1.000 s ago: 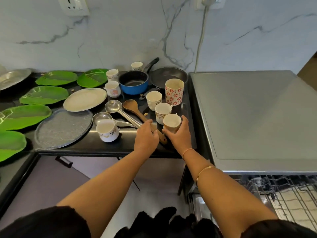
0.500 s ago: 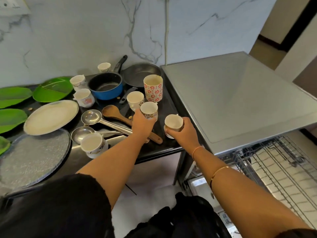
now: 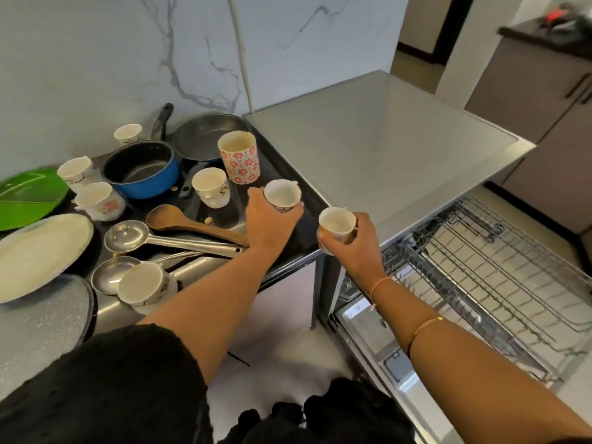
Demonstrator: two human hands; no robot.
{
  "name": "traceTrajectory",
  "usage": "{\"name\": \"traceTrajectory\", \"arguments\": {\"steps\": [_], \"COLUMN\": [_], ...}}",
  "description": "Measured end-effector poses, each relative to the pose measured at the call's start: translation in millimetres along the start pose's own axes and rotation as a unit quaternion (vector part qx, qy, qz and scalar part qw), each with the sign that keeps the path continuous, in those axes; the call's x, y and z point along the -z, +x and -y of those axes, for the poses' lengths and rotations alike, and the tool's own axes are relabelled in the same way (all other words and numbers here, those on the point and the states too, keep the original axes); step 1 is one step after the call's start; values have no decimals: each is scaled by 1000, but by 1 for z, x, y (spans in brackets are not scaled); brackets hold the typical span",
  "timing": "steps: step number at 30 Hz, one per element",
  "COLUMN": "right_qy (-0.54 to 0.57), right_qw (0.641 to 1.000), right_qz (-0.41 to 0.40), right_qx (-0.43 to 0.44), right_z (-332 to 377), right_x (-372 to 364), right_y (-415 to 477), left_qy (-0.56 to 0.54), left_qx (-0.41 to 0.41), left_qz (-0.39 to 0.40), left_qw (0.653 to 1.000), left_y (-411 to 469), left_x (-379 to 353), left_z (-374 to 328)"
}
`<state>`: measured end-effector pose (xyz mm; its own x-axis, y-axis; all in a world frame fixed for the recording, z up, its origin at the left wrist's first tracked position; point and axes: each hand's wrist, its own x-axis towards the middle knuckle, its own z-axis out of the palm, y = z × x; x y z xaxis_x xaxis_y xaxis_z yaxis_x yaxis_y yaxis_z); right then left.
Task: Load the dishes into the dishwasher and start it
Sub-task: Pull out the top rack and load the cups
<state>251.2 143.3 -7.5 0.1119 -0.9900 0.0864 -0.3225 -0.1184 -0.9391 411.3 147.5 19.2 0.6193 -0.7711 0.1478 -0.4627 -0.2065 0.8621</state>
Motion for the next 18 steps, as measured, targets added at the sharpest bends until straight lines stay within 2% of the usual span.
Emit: {"name": "traceTrajectory", "arguments": {"steps": [3,7,11,14,18], "right_qy": [23,47,22,-12,-58], "right_qw": [997,986,979,967,953], "right_qz": [-62,-145,-170,-174,-152], "right_qx": [-32,-74,-114,-183,-257], "right_z": [-11,-32,-67,-96,-135], "right_x": [20,58,109,150,197], "right_y": [-9,-31,-60,-81,-99], "left_qy": [-31,-74,-74,-35,15], "left_qx": [-65,-110,-60,-32,14], "left_qz": [55,147,253,332,391], "left_qw": [996,980,963,942,920], "left_y": [-33,-78,-112,-131,-151], "left_x": [-16,-34,-68,-103,-147], "left_z": [-16,-29,-38,-37,-36]}}
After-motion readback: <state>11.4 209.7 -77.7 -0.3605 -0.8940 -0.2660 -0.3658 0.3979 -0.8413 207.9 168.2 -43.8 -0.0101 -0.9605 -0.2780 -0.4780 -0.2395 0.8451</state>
